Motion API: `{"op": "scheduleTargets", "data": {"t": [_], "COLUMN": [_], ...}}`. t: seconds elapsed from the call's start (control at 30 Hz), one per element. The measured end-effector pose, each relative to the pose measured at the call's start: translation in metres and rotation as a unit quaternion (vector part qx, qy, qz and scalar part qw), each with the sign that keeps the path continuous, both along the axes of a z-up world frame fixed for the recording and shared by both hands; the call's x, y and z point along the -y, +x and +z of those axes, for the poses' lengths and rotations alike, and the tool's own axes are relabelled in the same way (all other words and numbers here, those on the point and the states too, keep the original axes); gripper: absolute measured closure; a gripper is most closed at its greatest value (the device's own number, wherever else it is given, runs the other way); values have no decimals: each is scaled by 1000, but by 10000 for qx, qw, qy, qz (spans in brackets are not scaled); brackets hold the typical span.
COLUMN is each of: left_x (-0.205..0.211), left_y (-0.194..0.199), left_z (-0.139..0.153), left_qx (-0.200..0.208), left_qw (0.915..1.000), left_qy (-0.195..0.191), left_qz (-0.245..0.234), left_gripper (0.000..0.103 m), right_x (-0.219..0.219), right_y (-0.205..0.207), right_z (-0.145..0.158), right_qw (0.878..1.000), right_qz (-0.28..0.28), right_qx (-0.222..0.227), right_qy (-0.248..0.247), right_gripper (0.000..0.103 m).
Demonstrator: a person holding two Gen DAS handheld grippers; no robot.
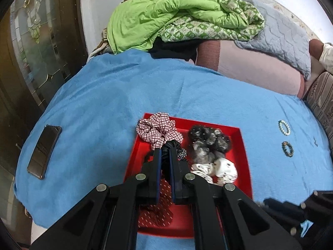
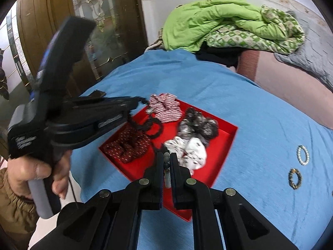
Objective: Organize jewelry
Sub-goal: 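Open both grippers to release the hair tie and beaded bracelet into the tray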
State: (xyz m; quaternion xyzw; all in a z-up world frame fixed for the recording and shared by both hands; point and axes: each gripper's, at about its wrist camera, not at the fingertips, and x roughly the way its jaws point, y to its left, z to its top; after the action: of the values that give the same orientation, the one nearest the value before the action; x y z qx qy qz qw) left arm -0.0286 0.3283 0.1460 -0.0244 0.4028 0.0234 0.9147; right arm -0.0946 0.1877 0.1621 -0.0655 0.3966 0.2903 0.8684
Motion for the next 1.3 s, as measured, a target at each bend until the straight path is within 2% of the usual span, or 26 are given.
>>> {"op": "scheduleTargets", "data": {"t": [0.2, 0.57, 0.77, 0.97, 1.03, 1.1, 1.17, 1.2, 1.27, 1.3], "left_x": [-7, 3, 5, 3, 2, 1, -3, -4, -6, -7], "left_y": [22, 63, 72, 73, 71, 69, 65, 62, 56, 53], "left_z": [-20, -61, -73, -72, -69, -65, -58, -53, -42, -38], "left_qx": [-251, -704, -778, -731, -723, -700, -600, -531, -451, -419], "left_qw": [9996, 9963, 9963, 9967, 9966, 9965, 9966, 9966, 9966, 9968], "left_qy": [-92, -407, -323, -330, -386, -449, -572, -631, -677, -663], "left_qz": [-84, -273, -161, -86, -83, -39, 35, 66, 99, 126], "left_gripper": [96, 96, 96, 94, 90, 69, 59, 59, 59, 59], "right_x": [-13, -10, -8, -8, -7, -5, -4, -4, -1, 0], "right_y": [4, 20, 25, 28, 29, 28, 30, 30, 28, 28], "right_z": [-11, -60, -79, -91, -93, -93, -92, -91, -88, -87], "right_qw": [9998, 9984, 9972, 9963, 9961, 9962, 9962, 9962, 9967, 9969], "right_qz": [157, 32, -5, -5, 5, 15, 40, 38, 27, 19], "right_qx": [-96, -526, -646, -748, -775, -781, -807, -796, -756, -737], "right_qy": [20, -225, -368, -418, -415, -374, -340, -337, -310, -282], "right_gripper": [96, 96, 96, 96, 96, 96, 95, 93, 78, 67]}}
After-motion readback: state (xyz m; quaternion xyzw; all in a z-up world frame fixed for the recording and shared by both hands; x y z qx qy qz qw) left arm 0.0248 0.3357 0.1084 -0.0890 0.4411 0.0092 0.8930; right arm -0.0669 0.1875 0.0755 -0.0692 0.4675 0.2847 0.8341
